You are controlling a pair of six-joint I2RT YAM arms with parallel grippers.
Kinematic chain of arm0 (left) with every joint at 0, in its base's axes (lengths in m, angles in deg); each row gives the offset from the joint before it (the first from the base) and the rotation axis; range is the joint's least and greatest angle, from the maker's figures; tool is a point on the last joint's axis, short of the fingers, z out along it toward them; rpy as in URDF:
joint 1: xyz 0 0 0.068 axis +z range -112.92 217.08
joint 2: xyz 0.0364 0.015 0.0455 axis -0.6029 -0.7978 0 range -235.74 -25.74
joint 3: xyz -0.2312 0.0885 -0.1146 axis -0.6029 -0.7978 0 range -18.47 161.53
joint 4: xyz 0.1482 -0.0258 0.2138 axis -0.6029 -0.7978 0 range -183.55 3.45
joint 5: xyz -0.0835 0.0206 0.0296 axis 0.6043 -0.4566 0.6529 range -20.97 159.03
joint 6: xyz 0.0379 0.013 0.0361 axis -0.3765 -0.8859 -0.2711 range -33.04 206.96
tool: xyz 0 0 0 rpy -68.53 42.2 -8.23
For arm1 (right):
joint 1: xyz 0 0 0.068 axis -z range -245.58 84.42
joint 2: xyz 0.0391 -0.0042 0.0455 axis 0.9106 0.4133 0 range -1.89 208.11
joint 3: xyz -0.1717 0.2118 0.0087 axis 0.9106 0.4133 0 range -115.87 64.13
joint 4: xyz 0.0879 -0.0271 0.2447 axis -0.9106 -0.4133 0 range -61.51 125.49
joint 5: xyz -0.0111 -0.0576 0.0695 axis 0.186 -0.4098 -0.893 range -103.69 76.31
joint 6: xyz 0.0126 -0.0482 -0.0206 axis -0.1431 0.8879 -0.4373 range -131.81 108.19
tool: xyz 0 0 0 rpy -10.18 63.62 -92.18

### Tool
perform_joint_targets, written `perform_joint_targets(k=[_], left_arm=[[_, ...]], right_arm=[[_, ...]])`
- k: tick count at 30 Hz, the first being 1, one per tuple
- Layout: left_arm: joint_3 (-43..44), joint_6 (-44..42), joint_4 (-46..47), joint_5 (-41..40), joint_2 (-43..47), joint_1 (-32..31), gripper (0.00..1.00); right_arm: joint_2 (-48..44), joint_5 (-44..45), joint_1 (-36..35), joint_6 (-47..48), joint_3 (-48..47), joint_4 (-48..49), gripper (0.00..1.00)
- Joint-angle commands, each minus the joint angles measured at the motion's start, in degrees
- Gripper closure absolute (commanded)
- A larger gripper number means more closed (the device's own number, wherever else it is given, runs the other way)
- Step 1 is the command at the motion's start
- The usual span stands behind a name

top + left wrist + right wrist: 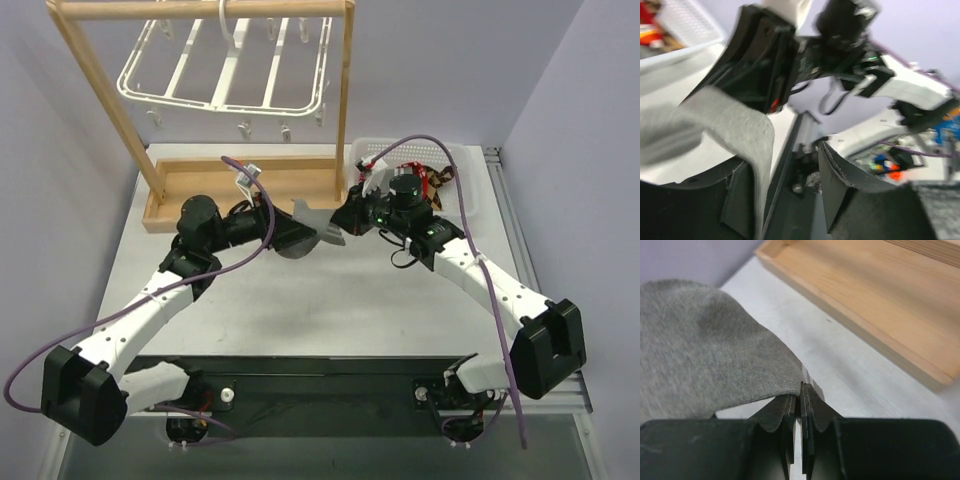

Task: Remove the socks clipped to the hanger

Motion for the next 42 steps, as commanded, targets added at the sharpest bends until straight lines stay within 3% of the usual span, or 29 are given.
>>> perform_joint_targets(k=[1, 2, 6, 10, 14, 21, 26, 30, 31, 32, 34, 35, 37, 38, 42], left_arm=[[4.29, -15.46, -22.70, -14.85, 2.01, 0.26, 0.42], [4.29, -16.95, -28.38, -17.69, 2.28, 0.26, 0.41], [3.33, -21.26, -35.37, -32.54, 4.30, 0.18, 0.35], [2.10, -22.59, -38.11, -41.44, 7.37, 0.18, 0.30], [0.34, -22.77, -34.95, -39.97, 9.49, 0.09, 0.30], [-0.72, -19.53, -31.70, -33.55, 9.14, -0.26, 0.32], [-1.51, -17.85, -29.14, -31.17, 8.52, -2.45, 0.34], [-0.90, -18.02, -28.88, -32.13, 7.56, -4.92, 0.34], [-0.64, -18.02, -28.70, -32.05, 6.77, -5.27, 0.34], [-0.46, -18.02, -28.44, -32.31, 6.41, -5.80, 0.34], [0.24, -17.94, -28.35, -32.49, 5.10, -7.38, 0.34], [0.33, -17.94, -28.09, -32.66, 4.74, -7.99, 0.34], [0.86, -17.94, -27.83, -33.36, 3.78, -9.92, 0.34], [1.04, -17.94, -27.48, -33.72, 3.60, -10.54, 0.34], [1.91, -18.20, -27.38, -34.60, 2.63, -13.44, 0.35]], right_arm=[[-1.67, 18.84, 3.37, 0.56, -5.13, -10.72, 1.00], [-1.49, 23.04, 5.12, 0.56, -5.75, -11.52, 1.00], [-0.17, 35.88, 8.73, 0.74, -9.09, -14.34, 1.00], [2.11, 40.74, 13.04, 0.30, -13.83, -14.43, 1.00], [6.59, 43.38, 16.03, 1.08, -23.56, -14.52, 1.00], [22.83, 50.41, 18.32, 6.45, -37.64, -14.87, 1.00], [31.11, 51.03, 18.94, 6.63, -43.80, -21.19, 0.94], [33.05, 50.59, 18.94, 4.78, -42.50, -23.57, 0.89], [33.32, 50.33, 18.94, 4.43, -42.41, -25.31, 0.86], [33.67, 50.24, 18.94, 3.99, -43.01, -26.72, 0.77], [34.55, 49.80, 18.94, 2.15, -43.98, -32.15, 0.53], [34.37, 49.97, 18.85, 1.36, -44.07, -33.75, 0.29], [32.62, 50.15, 18.85, -0.67, -42.68, -35.69, 0.16], [31.57, 50.41, 18.76, -1.02, -40.84, -35.79, 0.00], [25.08, 51.20, 18.32, -2.25, -38.37, -38.07, 0.00]])
